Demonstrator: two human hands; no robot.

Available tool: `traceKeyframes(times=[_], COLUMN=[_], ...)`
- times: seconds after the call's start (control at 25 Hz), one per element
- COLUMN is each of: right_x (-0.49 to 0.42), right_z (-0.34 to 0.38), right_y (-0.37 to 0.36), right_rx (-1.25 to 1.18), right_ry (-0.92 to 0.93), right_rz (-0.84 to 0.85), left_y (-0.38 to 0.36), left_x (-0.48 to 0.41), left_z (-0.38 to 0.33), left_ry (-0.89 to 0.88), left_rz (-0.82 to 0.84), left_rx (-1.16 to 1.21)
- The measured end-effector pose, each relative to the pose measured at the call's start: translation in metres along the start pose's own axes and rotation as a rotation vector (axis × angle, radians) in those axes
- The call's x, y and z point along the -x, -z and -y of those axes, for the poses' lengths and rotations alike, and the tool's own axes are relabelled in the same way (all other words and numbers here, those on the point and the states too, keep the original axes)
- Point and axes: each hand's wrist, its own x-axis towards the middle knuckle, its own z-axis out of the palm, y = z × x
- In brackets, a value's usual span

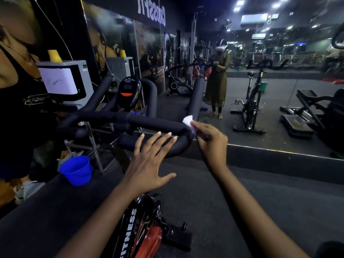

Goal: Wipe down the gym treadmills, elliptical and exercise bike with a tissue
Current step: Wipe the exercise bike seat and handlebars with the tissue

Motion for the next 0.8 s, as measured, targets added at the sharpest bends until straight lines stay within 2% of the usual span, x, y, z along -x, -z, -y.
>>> traceKeyframes(times=[0.12,0.2,0.4,0.56,0.72,0.8], right_x=[-0.036,-0.041,-0.052,-0.078,-0.107,-0.116], right_z=[-0.01,-0.018,-0.03,-0.022,-0.005,0.0], right_y=[-0.005,-0.006,0.015,0.001,-0.054,-0.082], right_rx=[0.172,0.222,0.187,0.139,0.065,0.085], right_ry=[0.177,0.324,0.412,0.442,0.609,0.677], right_rz=[0.331,0.487,0.577,0.53,0.694,0.785], left_y=[0.0,0.001,0.007,0.024,0.02,0.011], left_x=[0.0,0.001,0.0,-0.024,-0.046,-0.045], left_z=[-0.001,0.0,-0.001,0.008,0.011,0.003], left_ry=[-0.002,-0.009,0.035,0.286,0.565,0.599], left_rz=[-0.007,-0.001,-0.047,-0.155,-0.093,-0.048], left_rx=[0.017,0.017,0.118,0.15,0.044,-0.049])
